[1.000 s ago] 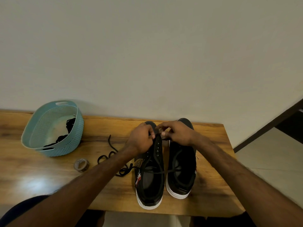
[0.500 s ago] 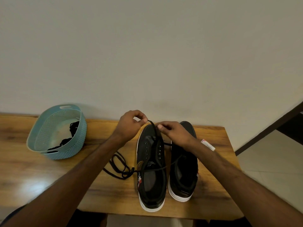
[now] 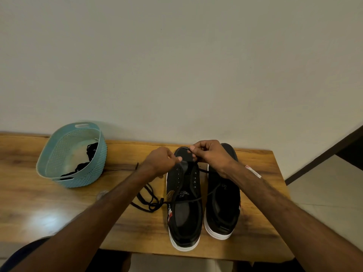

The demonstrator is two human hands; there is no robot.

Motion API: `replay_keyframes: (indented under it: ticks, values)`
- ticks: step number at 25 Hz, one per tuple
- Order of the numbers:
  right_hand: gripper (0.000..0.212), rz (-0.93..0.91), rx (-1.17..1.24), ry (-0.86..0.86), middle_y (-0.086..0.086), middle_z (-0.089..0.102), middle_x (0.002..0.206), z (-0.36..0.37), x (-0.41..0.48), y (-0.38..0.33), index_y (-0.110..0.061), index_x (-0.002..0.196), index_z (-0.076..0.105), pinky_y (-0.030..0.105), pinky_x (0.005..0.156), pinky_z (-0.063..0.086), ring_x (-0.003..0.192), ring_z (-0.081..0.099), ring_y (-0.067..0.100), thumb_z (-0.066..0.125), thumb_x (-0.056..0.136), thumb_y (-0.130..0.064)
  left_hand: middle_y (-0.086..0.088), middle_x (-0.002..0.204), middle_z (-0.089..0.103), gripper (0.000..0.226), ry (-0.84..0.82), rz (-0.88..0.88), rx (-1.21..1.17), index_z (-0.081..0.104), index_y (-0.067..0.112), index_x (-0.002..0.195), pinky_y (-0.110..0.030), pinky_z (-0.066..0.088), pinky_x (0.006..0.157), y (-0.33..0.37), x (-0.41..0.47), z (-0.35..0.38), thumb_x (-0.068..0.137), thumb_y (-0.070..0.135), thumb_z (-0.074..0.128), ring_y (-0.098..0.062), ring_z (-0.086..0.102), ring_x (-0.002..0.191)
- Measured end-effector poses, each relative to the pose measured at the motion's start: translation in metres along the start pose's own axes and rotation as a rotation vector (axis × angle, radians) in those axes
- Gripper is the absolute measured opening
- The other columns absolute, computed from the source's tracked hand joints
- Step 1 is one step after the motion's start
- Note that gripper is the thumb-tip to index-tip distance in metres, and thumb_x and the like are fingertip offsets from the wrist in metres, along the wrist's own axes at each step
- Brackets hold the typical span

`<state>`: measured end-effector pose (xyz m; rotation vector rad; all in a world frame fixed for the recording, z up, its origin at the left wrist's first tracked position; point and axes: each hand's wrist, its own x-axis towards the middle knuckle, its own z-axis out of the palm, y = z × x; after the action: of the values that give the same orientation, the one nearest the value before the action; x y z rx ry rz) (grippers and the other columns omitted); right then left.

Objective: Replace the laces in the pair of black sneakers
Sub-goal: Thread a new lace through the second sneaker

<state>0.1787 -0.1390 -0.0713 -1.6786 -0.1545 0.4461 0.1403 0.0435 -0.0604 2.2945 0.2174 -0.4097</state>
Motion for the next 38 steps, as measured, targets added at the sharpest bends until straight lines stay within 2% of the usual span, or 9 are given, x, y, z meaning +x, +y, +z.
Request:
replay_keyframes:
  ticks: [3,5,9,15,20,25,30,35,38]
  values:
    - [0.012,-0.015,-0.135,-0.020,0.011,0.065,0.078,0.003,0.000,0.006,-0.001,0.095,0.071,0.035,0.078,0.055,0.072,0.061,0.018,0.069,0.092,-0.013,-0.002,0.072,0.063,0.045,-0.101,-0.112,0.091,0.052,0.014,0.078,-0.032,0.060,0.054,-0.005,-0.004,0.014,0.086,0.057,0.066,-0.017,0.067,0.067]
    - [0.010,-0.036,-0.251,-0.043,0.012,0.067,0.081,0.004,-0.001,0.010,-0.007,0.090,0.072,0.038,0.082,0.056,0.075,0.062,0.018,0.072,0.090,-0.017,-0.005,0.077,0.068,0.037,-0.109,-0.119,0.070,0.056,0.011,0.088,-0.029,0.059,0.053,-0.004,-0.007,0.017,0.087,0.045,0.070,-0.019,0.072,0.067]
    - [0.018,-0.038,-0.493,-0.003,0.008,0.072,0.088,0.010,0.001,0.017,-0.008,0.091,0.072,0.039,0.085,0.055,0.087,0.067,0.021,0.067,0.094,-0.024,-0.016,0.086,0.073,0.020,-0.116,-0.180,-0.166,0.065,-0.003,0.098,-0.040,0.063,0.070,-0.007,-0.004,0.004,0.092,0.016,0.066,-0.026,0.074,0.072]
    - [0.020,-0.089,-0.615,0.023,-0.002,0.071,0.088,0.026,-0.002,0.024,-0.008,0.090,0.071,0.030,0.077,0.051,0.085,0.065,0.014,0.064,0.095,-0.026,-0.023,0.097,0.071,0.016,-0.124,-0.221,-0.302,0.065,-0.012,0.102,-0.036,0.062,0.058,-0.008,-0.008,-0.007,0.093,-0.002,0.057,-0.026,0.072,0.070]
    - [0.020,-0.121,-0.689,0.003,-0.001,0.070,0.090,0.039,-0.001,0.028,-0.009,0.090,0.071,0.033,0.078,0.051,0.084,0.063,0.014,0.062,0.096,-0.026,-0.018,0.085,0.070,0.018,-0.104,-0.221,-0.296,0.063,-0.013,0.106,-0.030,0.059,0.050,-0.009,-0.005,-0.005,0.095,-0.004,0.053,-0.019,0.070,0.056]
    - [0.020,-0.120,-0.727,-0.074,-0.003,0.070,0.089,0.038,0.001,0.029,-0.012,0.090,0.071,0.037,0.079,0.052,0.084,0.062,0.013,0.062,0.096,-0.028,-0.020,0.086,0.070,0.018,-0.100,-0.215,-0.308,0.063,-0.013,0.106,-0.033,0.061,0.053,-0.011,-0.005,-0.004,0.095,-0.004,0.052,-0.021,0.071,0.059]
    - [0.015,-0.137,-0.703,0.018,-0.005,0.069,0.084,0.045,-0.002,0.035,-0.015,0.088,0.070,0.043,0.081,0.054,0.081,0.063,0.013,0.064,0.095,-0.027,-0.020,0.090,0.068,0.013,-0.092,-0.191,-0.328,0.064,-0.004,0.101,-0.036,0.061,0.059,-0.022,-0.001,0.002,0.098,0.000,0.051,-0.025,0.069,0.070]
    - [0.014,-0.278,-0.688,0.174,-0.003,0.059,0.105,0.045,-0.007,0.024,-0.018,0.105,0.059,0.041,0.087,0.049,0.101,0.053,0.018,0.062,0.095,-0.027,-0.018,0.083,0.069,0.010,0.019,-0.130,-0.207,0.063,-0.001,0.093,-0.038,0.062,0.061,-0.021,0.003,0.014,0.097,0.006,0.057,-0.023,0.070,0.064]
    - [0.025,-0.330,-0.813,0.000,-0.006,0.052,0.098,0.055,-0.029,0.012,-0.024,0.100,0.062,0.043,0.086,0.046,0.098,0.049,0.018,0.051,0.097,-0.046,-0.015,0.081,0.070,0.017,0.000,-0.074,-0.106,0.063,0.003,0.085,-0.040,0.062,0.062,-0.012,0.001,0.002,0.097,0.006,0.051,-0.024,0.070,0.064]
